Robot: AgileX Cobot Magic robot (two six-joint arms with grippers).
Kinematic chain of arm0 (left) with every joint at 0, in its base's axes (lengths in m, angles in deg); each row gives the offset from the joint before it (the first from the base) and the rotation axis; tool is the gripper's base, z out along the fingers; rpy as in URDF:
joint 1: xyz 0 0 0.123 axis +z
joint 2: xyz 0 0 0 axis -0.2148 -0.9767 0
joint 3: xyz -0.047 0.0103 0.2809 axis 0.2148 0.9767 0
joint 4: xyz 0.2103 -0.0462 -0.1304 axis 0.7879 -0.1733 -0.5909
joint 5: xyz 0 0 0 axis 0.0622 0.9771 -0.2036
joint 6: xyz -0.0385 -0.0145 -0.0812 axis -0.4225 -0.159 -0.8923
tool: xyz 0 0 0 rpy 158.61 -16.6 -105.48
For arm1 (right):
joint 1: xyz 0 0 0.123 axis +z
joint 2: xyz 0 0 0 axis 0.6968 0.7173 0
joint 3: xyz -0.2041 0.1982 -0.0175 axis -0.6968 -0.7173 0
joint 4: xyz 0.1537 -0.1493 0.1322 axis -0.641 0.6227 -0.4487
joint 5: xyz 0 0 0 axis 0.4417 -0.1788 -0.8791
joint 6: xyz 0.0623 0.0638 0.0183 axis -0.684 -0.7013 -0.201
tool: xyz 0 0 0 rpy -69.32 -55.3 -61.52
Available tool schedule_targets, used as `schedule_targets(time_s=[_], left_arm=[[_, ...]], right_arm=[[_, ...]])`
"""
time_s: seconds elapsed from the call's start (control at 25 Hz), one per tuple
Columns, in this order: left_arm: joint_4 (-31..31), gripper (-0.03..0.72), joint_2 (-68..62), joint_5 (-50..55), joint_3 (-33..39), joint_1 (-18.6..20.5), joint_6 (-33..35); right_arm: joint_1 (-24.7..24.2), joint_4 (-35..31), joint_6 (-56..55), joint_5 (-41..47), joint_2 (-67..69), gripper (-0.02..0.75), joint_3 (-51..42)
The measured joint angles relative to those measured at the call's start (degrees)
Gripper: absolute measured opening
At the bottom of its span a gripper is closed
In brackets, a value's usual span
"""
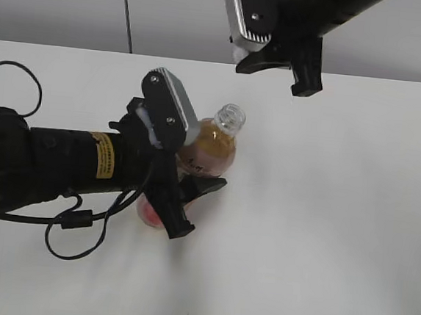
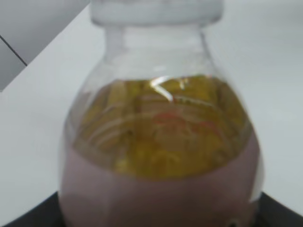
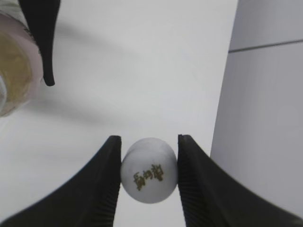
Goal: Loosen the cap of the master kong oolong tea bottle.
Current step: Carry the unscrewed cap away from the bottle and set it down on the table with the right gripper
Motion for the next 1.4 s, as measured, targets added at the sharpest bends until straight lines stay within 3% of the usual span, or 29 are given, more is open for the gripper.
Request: schedule_targets(time_s=[0.24, 0.48, 0.72, 0.96, 1.4], left_arm=[[-6.65, 0.412, 0.0, -10.98, 0.0, 0.0, -0.23], [-13.95, 0.412, -0.23, -18.38, 0.05, 0.0, -2.21], [-16.03, 0.412, -6.2, -31.69, 0.05, 0.0, -2.79], [-17.47, 0.412, -12.72, -32.64, 0.05, -0.06, -2.9], [-17.83, 0.412, -15.49, -33.43, 0.05, -0.06, -2.95]], right_arm=[[-1.77, 7.87, -22.45, -1.98, -2.77, 0.277, 0.05], [-7.22, 9.39, -42.98, -0.01, -2.43, 0.277, 0.05], [-10.77, 10.82, -58.82, 11.71, 2.73, 0.277, -0.61], [-12.8, 15.41, -66.7, 16.11, 9.16, 0.276, -2.65], [-16.76, 14.43, -70.97, 15.71, 21.34, 0.276, -3.7]])
